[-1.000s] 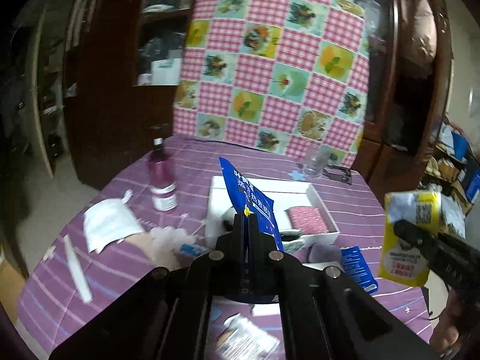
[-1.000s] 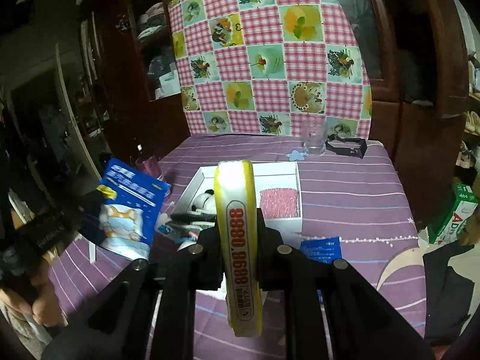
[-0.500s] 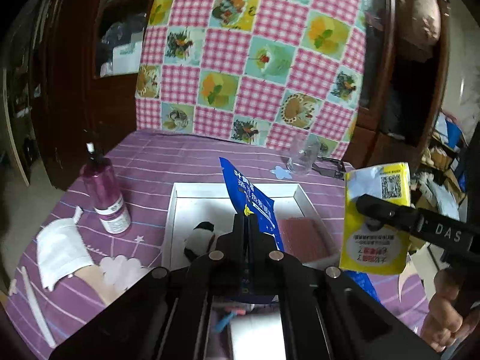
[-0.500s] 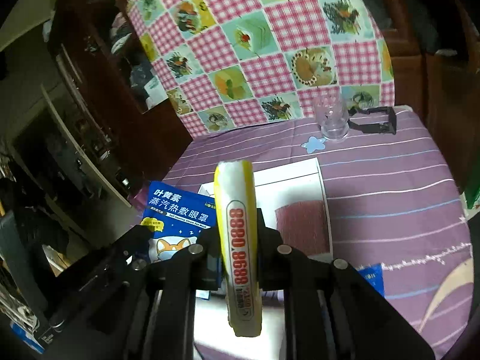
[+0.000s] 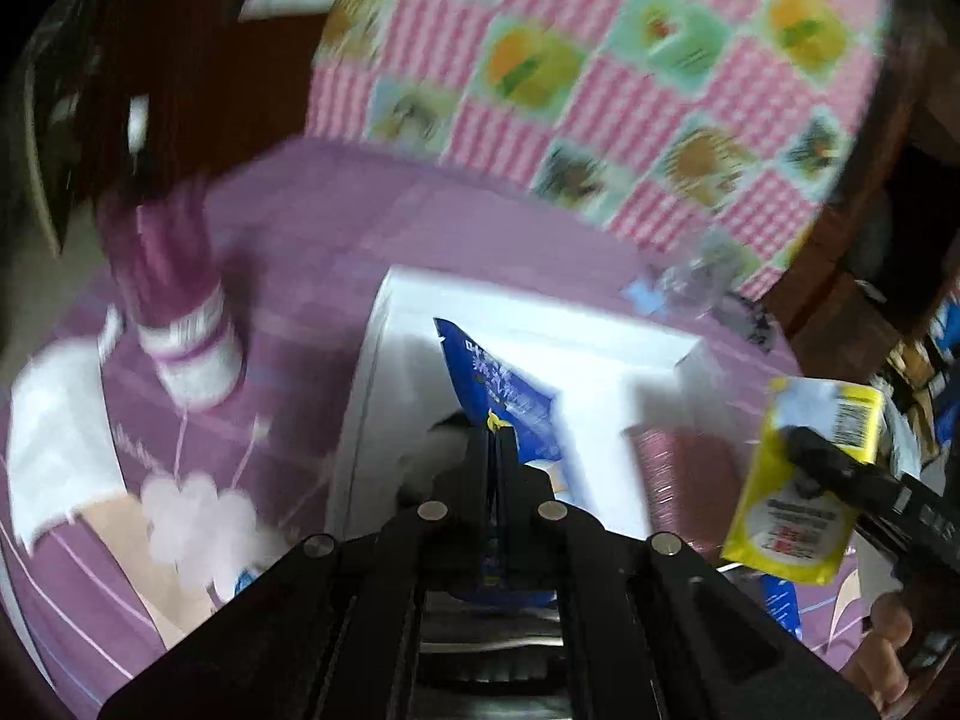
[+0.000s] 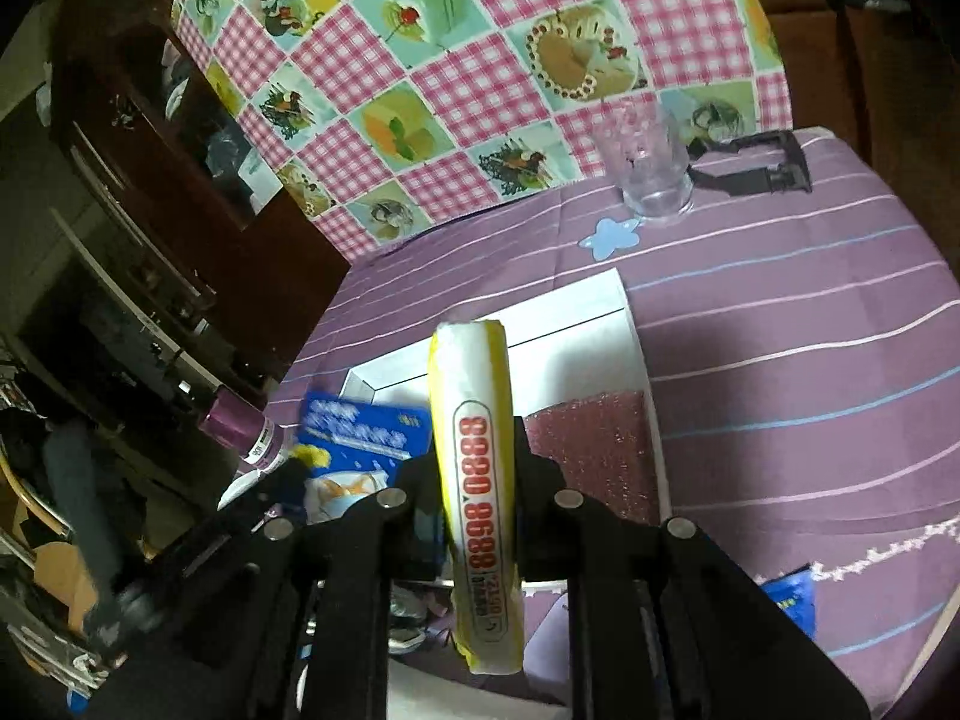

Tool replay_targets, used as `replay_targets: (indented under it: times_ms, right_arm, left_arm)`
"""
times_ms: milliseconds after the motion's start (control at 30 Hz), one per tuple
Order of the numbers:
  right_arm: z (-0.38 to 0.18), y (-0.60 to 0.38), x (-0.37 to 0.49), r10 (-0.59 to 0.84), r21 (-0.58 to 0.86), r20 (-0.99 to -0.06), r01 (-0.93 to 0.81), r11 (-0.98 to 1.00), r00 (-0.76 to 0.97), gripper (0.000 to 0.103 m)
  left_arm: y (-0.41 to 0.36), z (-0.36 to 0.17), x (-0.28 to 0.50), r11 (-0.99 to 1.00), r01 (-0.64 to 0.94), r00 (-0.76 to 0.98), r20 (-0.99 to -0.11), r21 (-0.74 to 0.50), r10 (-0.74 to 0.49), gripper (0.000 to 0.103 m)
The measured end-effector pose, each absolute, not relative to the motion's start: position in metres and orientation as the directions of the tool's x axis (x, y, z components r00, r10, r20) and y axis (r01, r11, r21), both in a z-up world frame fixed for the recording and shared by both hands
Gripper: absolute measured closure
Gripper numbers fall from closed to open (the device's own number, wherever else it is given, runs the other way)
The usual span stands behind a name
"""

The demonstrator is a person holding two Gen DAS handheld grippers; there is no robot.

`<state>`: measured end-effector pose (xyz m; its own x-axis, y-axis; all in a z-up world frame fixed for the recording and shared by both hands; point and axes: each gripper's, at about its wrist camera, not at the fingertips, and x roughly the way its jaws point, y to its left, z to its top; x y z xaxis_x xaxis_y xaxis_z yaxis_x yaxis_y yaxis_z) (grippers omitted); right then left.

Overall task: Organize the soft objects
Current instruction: 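Carry the blue packet toward the box with the left tool while the right tool carries the tube, then open the left tool over the box dropping the blue packet while the right tool drops the yellow tube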

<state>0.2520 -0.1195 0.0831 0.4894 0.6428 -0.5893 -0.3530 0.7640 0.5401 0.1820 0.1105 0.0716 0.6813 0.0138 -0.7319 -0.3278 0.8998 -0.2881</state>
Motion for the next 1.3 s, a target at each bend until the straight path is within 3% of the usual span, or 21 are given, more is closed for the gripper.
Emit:
replay_targets:
  times_ms: [200,400,433,500,600,767,867,1067,1300]
  right_arm:
    - [0.059,-0.110,0.263,0.727,0.652,-0.526,-0.340,0.678,0.440,0.085]
    - [0.046,-0.114,0.269,0.695,0.658,-0.558,-0.270,0.703,0.453,0.083]
    - [0.045,-0.114,0.270,0.681,0.649,-0.573,-0.256,0.717,0.455,0.081]
    - [0.043,-0.114,0.273,0.646,0.616,-0.622,-0.232,0.753,0.442,0.054]
    - [0.051,-0.114,0.269,0.586,0.540,-0.656,-0.246,0.805,0.475,0.046]
    - [0.088,-0.112,0.249,0.444,0.326,-0.610,-0.303,0.896,0.656,0.028]
    - [0.095,-0.113,0.248,0.442,0.302,-0.611,-0.323,0.897,0.656,0.027]
    - [0.091,-0.122,0.256,0.522,0.398,-0.609,-0.340,0.852,0.597,0.028]
    - [0.090,-0.126,0.255,0.538,0.444,-0.630,-0.309,0.841,0.560,0.043]
  left_arm:
    - [0.125,0.048,0.188,0.895,-0.347,0.648,-0.761,-0.279,0.014,0.102]
    - [0.121,0.046,0.190,0.909,-0.328,0.662,-0.749,-0.256,0.028,0.101]
    - [0.119,0.046,0.190,0.915,-0.324,0.663,-0.747,-0.242,0.038,0.099]
    - [0.117,0.047,0.191,0.922,-0.326,0.659,-0.749,-0.208,0.063,0.096]
    - [0.117,0.053,0.188,0.924,-0.324,0.670,-0.739,-0.202,0.073,0.086]
    - [0.119,0.071,0.178,0.921,-0.317,0.716,-0.694,-0.228,0.075,0.048]
    - [0.116,0.083,0.173,0.927,-0.312,0.741,-0.664,-0.207,0.101,0.040]
    - [0.110,0.095,0.169,0.940,-0.286,0.753,-0.650,-0.186,0.101,0.038]
    - [0.106,0.094,0.169,0.944,-0.282,0.748,-0.656,-0.172,0.104,0.038]
